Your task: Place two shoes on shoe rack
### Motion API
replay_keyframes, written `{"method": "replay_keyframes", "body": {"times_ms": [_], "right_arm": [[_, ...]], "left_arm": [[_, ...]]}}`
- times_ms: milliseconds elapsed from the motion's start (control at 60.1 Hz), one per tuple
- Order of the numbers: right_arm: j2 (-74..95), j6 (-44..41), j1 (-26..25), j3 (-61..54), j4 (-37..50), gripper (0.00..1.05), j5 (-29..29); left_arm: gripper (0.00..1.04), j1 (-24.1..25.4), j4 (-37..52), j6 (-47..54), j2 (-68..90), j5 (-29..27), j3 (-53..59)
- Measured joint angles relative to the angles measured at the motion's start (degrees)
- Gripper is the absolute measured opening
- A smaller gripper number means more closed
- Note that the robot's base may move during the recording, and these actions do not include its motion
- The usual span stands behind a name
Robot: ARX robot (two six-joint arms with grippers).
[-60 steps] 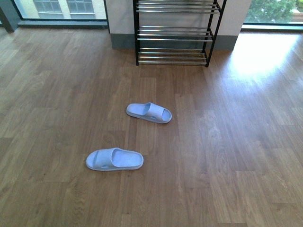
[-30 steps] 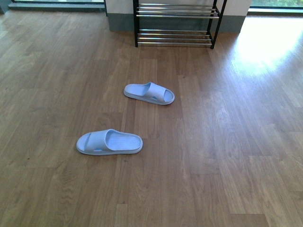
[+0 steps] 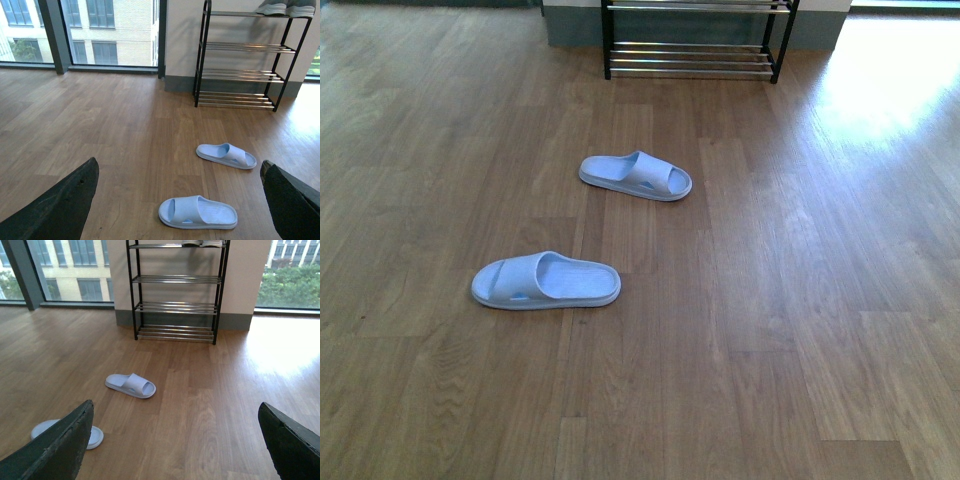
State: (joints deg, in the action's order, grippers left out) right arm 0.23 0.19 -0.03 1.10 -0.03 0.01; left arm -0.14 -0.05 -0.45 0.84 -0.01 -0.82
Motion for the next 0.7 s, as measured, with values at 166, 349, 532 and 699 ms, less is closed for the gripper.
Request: {"method": "replay_keyframes", "body": {"times_ms": [166,349,532,699], "right_arm": [[0.0,0.0,0.0,0.0,0.0,0.95,0.2],[0.0,0.0,0.0,0.0,0.0,0.95,0.1],[0.0,0.0,0.0,0.0,0.0,0.95,0.0],[0.0,0.0,0.0,0.0,0.0,0.95,0.0]], "left_arm": [[0.95,0.0,0.0,0.0,0.0,0.1,0.0],[0.95,0.0,0.0,0.0,0.0,0.0,0.0],[0.95,0.0,0.0,0.0,0.0,0.0,0.0],[0.95,0.0,0.0,0.0,0.0,0.0,0.0]]}}
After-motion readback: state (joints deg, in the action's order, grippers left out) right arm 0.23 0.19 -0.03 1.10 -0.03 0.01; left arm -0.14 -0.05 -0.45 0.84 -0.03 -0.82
